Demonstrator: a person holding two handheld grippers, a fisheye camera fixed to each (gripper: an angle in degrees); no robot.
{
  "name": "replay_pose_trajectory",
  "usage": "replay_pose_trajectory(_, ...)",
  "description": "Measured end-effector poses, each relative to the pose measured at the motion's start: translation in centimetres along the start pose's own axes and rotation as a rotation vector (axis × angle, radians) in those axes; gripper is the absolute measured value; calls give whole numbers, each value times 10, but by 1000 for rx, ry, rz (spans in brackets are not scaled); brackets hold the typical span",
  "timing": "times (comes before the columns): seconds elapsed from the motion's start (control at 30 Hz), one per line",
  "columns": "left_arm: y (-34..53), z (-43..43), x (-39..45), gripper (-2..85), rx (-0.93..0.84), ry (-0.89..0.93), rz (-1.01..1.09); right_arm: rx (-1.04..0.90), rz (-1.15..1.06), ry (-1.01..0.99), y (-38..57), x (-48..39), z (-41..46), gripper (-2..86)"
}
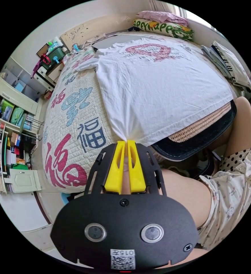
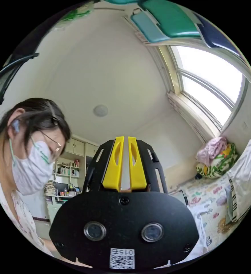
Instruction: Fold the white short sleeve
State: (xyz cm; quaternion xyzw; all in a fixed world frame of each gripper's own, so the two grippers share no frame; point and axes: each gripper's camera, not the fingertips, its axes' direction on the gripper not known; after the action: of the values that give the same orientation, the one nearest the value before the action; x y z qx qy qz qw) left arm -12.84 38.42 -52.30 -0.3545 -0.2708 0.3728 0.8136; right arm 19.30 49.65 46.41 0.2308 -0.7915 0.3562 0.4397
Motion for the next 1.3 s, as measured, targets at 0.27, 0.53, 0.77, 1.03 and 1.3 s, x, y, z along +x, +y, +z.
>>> replay_pose_trajectory(0.27,-7,-47,-31,6,11,125,-105,-392,158,333,27,166,183,56)
replay_pose_trajectory(0.53,-9,-103,-70,11,72,199,-216,-711,371,542,87,333,337,69)
replay_pose_trajectory(0.77,-42,-110,-73,35,57,192,-236,-979,559,536,137,403,443,86)
replay_pose_trajectory(1.03,-42,-118,-97,66,230,385,-349,-1181,415,601,108,397,528,100)
replay_pose_trajectory(1.3,-51,-67,-72,57,45,319,-278,-1433,392,625,110,392,588,93)
